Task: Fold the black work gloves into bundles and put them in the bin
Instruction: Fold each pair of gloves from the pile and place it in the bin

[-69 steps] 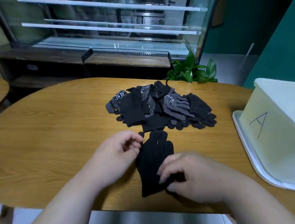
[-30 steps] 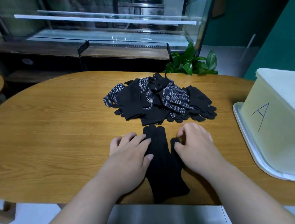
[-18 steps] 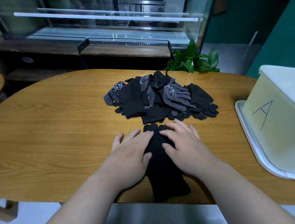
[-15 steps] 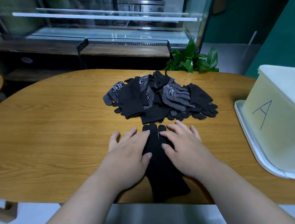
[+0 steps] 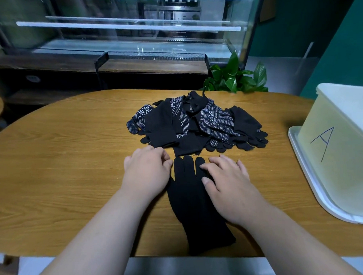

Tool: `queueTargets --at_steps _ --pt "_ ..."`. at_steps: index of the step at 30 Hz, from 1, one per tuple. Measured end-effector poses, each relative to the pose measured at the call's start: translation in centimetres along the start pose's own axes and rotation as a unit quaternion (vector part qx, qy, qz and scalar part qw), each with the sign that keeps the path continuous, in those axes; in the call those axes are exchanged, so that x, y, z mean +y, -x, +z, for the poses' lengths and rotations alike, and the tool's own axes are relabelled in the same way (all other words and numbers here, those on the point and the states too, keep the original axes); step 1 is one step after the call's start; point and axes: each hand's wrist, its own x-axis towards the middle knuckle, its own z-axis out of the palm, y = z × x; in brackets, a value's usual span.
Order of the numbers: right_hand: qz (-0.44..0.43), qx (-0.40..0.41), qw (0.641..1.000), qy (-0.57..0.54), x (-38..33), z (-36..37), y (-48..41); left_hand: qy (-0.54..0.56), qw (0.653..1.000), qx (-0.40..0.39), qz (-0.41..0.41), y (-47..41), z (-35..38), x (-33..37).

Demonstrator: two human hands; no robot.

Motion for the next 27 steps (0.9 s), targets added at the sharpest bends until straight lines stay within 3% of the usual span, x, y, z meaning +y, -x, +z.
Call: queueTargets --at_steps 8,18,23,27 --pt "-0.001 0.0 1.0 0.011 0.0 0.1 -0.1 0.035 0.999 -0.018 -0.027 -1.2 1.3 0.9" --pt "0.002 0.007 1.0 -0.001 0.1 0.2 -0.2 0.032 0.998 0.031 -0.047 -0.5 1.3 0.2" --pt "0.012 0.031 0.996 -0.087 0.4 -0.4 -0.3 0.132 0.989 0.035 -0.05 -0.2 -0.2 -1.1" --pt "0.048 0.066 0.98 -0.182 1.0 -1.0 -0.5 0.175 0.983 0.045 0.003 1.5 -1.7 -1.9"
